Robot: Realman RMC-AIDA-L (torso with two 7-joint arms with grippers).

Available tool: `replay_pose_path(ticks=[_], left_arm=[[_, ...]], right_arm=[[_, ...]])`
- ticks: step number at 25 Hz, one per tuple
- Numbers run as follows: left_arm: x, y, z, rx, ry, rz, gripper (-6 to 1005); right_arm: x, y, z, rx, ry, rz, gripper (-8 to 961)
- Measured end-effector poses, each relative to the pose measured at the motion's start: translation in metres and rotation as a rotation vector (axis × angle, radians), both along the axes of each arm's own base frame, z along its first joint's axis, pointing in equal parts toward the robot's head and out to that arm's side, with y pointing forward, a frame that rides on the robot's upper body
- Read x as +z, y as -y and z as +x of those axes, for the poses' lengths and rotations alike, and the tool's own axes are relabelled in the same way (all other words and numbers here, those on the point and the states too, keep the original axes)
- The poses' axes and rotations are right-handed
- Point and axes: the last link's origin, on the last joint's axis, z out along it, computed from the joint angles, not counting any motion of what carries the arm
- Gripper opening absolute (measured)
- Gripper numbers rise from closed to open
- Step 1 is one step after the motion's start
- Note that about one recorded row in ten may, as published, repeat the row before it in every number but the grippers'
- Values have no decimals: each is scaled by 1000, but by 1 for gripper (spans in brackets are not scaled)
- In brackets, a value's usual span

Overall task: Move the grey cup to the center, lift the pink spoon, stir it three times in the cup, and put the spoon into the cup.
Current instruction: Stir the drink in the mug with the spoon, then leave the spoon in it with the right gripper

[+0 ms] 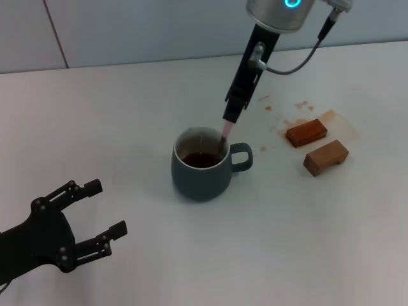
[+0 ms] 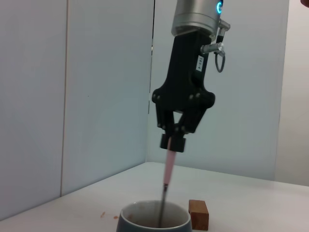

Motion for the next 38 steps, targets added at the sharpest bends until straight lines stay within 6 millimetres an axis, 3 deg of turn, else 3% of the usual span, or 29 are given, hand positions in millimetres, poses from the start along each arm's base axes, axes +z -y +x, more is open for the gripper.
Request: replay_pose_path(ticks=[5, 11, 18, 30, 38], left_arm=[[0, 1, 0, 1, 1, 0, 862], [0, 1, 0, 1, 2, -1, 862], [0, 2, -1, 4, 2, -1, 862], [0, 2, -1, 2, 4, -1, 862], [0, 2, 0, -1, 5, -1, 862]], right_arm=[[-4, 7, -6, 16, -39, -58, 105], [-3, -3, -3, 26, -26, 16, 105], [-3, 5, -5, 21, -19, -39, 104], [-3, -3, -4, 27, -23, 22, 104], [-12, -5, -5, 39, -33, 50, 157]])
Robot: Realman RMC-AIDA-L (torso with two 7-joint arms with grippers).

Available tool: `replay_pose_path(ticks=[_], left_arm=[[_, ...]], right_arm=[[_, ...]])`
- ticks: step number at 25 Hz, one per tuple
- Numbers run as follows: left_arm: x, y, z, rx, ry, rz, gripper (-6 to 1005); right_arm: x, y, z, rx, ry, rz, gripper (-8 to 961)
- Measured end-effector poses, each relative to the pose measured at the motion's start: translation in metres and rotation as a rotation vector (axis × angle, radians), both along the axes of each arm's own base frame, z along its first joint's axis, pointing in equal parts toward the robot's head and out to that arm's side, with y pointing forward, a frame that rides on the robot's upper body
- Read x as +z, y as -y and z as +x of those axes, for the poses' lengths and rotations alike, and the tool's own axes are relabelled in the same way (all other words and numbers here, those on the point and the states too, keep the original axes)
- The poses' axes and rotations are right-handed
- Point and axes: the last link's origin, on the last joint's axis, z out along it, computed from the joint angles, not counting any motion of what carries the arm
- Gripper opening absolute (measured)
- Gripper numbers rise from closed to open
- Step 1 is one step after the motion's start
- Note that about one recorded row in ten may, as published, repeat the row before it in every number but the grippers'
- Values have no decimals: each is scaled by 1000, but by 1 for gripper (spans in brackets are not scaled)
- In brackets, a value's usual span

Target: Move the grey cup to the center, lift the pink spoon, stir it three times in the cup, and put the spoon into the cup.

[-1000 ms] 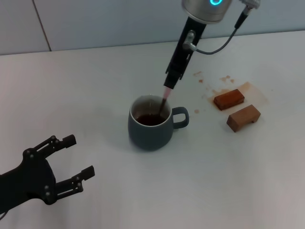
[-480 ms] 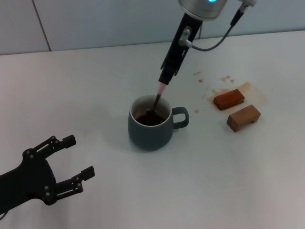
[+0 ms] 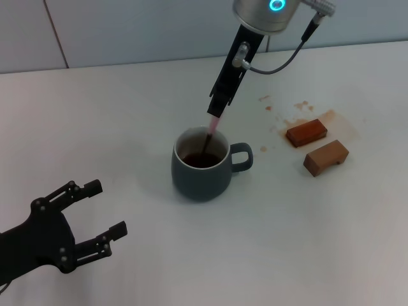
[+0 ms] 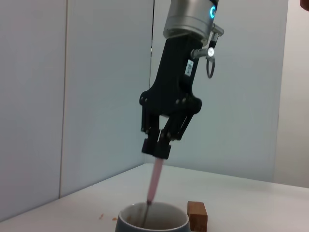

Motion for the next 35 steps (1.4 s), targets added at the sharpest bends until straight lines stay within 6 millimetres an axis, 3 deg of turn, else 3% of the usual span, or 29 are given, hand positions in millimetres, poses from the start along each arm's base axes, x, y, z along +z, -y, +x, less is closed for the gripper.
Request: replay_pose_path(ticks=[6, 9, 11, 13, 14, 15, 17, 19, 21, 22, 23, 24, 25, 27, 28, 29, 30, 34, 35], left_arm=[[0, -1, 1, -5, 1, 2, 862], [1, -2, 1, -8, 0, 3, 862], [2, -1, 1, -7, 1, 5, 862], [2, -1, 0, -5, 1, 7, 862], [3, -1, 0, -3, 2, 9, 862], [3, -1, 0, -3, 2, 9, 862], [3, 0, -1, 1, 4, 12, 862], [3, 0, -1, 1, 5, 12, 862], [3, 0, -1, 1, 8, 10, 862], [4, 0, 0, 4, 10, 6, 862], [4, 0, 0, 4, 10, 6, 862], [4, 0, 0, 3, 12, 0, 862], [4, 0, 0, 3, 12, 0, 862], [4, 0, 1, -2, 14, -5, 862], [4, 0, 1, -2, 14, -5, 862], [5, -1, 1, -4, 14, -9, 862], [6, -2, 2, -2, 17, -18, 862], [7, -3, 2, 2, 21, -26, 862], [9, -4, 3, 7, 25, -34, 862]], right_arm=[[-10, -2, 3, 22, -1, 22, 197], [-6, -1, 2, 30, -59, 37, 217], [-3, 0, 2, 34, -88, 46, 305], [9, 4, 8, 49, -198, 72, 393], [23, 14, 21, 81, -342, 86, 437], [23, 14, 21, 81, -342, 86, 490], [40, 29, 39, 138, -503, 106, 596], [63, 51, 71, 195, -730, 178, 593], [68, 57, 83, 202, -794, 201, 590], [77, 71, 112, 196, -915, 247, 589], [77, 71, 112, 196, -915, 247, 591], [82, 87, 143, 164, -1003, 266, 592], [82, 87, 143, 164, -1003, 266, 594], [83, 104, 173, 135, -1085, 266, 597], [83, 111, 189, 122, -1121, 288, 599], [81, 123, 218, 114, -1163, 358, 614], [81, 123, 218, 114, -1163, 358, 629], [68, 151, 272, 122, -1144, 465, 690], [68, 151, 272, 122, -1144, 465, 705]])
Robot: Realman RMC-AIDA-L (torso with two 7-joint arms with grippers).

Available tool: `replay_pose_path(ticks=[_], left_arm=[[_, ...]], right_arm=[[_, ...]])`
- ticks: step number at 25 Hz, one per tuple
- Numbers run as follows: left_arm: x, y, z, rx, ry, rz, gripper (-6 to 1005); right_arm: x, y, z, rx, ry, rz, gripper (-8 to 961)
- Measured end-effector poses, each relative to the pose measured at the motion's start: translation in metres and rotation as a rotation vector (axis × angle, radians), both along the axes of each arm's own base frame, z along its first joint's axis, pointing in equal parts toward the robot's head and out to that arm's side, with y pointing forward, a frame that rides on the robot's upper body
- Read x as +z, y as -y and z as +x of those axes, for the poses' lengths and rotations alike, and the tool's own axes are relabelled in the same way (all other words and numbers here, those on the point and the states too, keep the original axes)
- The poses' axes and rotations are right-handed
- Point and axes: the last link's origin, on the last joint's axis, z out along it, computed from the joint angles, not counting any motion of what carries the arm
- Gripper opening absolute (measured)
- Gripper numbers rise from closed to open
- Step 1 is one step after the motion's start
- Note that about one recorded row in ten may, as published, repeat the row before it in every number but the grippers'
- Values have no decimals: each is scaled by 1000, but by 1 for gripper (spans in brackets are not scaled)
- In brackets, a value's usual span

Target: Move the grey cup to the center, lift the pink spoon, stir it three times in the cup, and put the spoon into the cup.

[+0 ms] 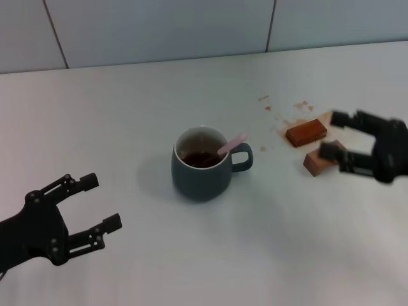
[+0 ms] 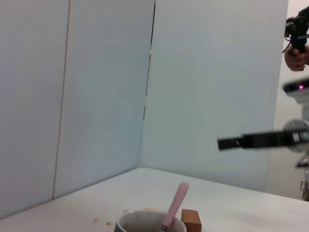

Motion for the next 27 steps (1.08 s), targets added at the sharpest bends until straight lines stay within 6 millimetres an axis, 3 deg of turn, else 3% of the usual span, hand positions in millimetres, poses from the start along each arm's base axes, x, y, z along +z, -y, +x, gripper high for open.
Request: replay_pose_path(ticks=[4, 9, 27], left_arm=[[8, -8, 1, 32, 10, -35, 862], [13, -18, 2, 51, 4, -52, 862], [7, -31, 6, 22, -88, -73, 862]], right_arm=[[-8, 14, 18, 53, 89, 48, 766], [-12, 12, 23, 128, 195, 98, 817], [-16, 5, 26, 174, 266, 87, 816]])
